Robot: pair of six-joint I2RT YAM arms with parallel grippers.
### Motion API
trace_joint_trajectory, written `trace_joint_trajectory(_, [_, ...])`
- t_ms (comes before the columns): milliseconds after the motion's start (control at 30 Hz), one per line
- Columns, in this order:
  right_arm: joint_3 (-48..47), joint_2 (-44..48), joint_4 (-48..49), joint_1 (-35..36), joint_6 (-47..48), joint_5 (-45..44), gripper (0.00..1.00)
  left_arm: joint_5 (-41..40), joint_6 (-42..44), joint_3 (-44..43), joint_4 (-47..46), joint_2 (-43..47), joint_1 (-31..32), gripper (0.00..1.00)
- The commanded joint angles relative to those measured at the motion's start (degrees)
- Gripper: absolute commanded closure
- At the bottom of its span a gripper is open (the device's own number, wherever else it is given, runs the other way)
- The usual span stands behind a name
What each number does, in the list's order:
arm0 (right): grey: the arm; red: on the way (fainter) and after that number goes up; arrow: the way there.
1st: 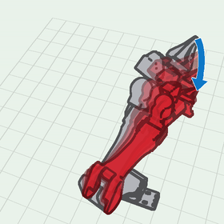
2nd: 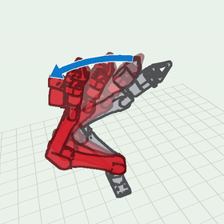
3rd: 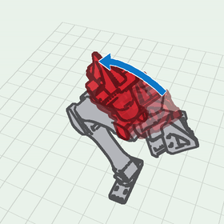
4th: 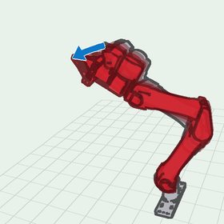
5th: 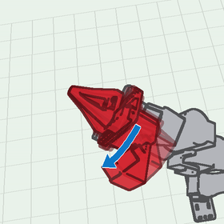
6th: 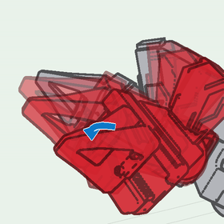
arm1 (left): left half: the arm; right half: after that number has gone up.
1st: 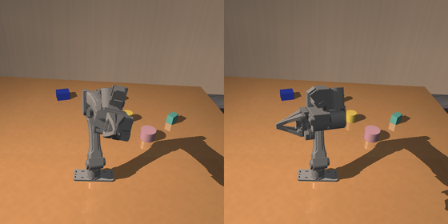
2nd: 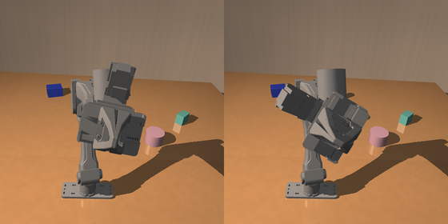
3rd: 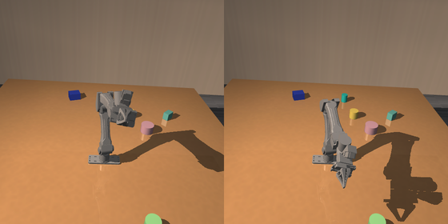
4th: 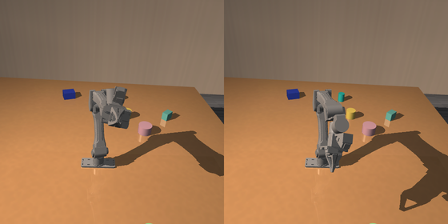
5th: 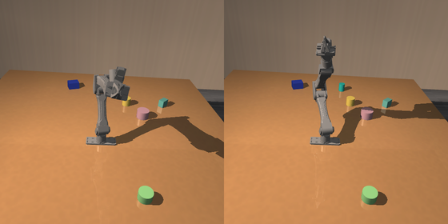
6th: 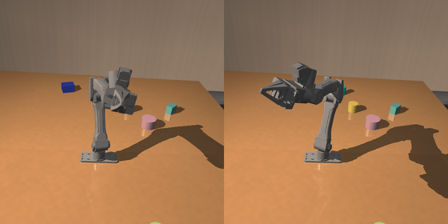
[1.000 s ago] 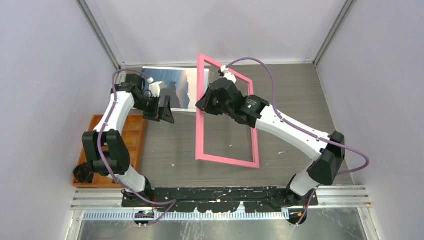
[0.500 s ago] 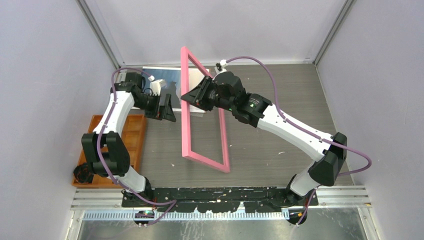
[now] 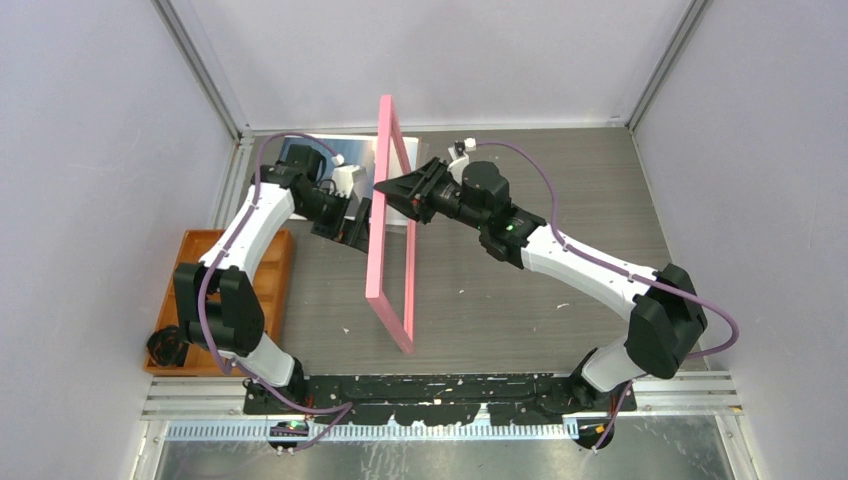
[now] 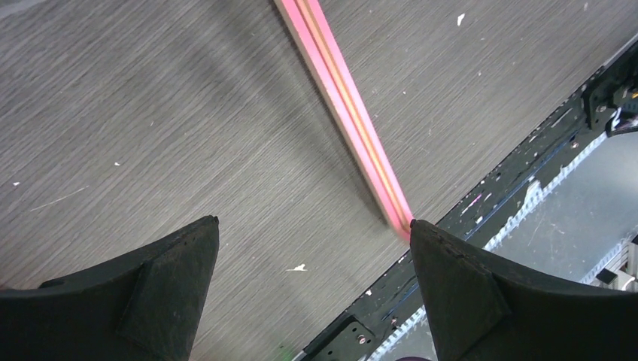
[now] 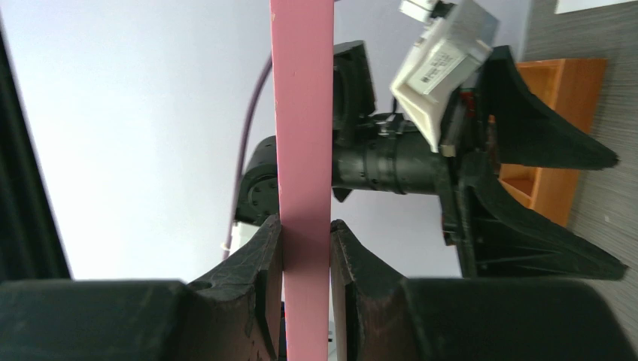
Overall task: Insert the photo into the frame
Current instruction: Turn over the photo frame at the center of the board.
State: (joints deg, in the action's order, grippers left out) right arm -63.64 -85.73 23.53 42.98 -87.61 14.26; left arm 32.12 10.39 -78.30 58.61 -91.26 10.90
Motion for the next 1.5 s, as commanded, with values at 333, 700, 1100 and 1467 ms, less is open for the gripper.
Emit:
trace_joint_trajectory(333, [12.59, 9.62, 12.44, -7.66, -4.93, 12.68, 0.85, -6.95, -1.98, -2.02, -3.54, -4.99, 6.11, 0.0])
trace_joint_trajectory(700, [14.19, 24.48, -19.29, -20.06, 11.14, 18.99, 0.22, -15.94, -0.52, -2.24, -5.96, -8.49, 11.38, 0.0])
trace_joint_trajectory(1100, [-5.42, 20.87, -70.42, -21.44, 44.43, 5.49, 0.21, -24.57, 1.2, 1.99, -11.45, -11.75, 13.08, 0.0])
trace_joint_trajectory(1467, [-3.42, 19.39, -78.88, -21.38, 52.73, -4.25, 0.27, -27.57, 2.76, 6.04, -15.85, -13.75, 15.96, 0.0])
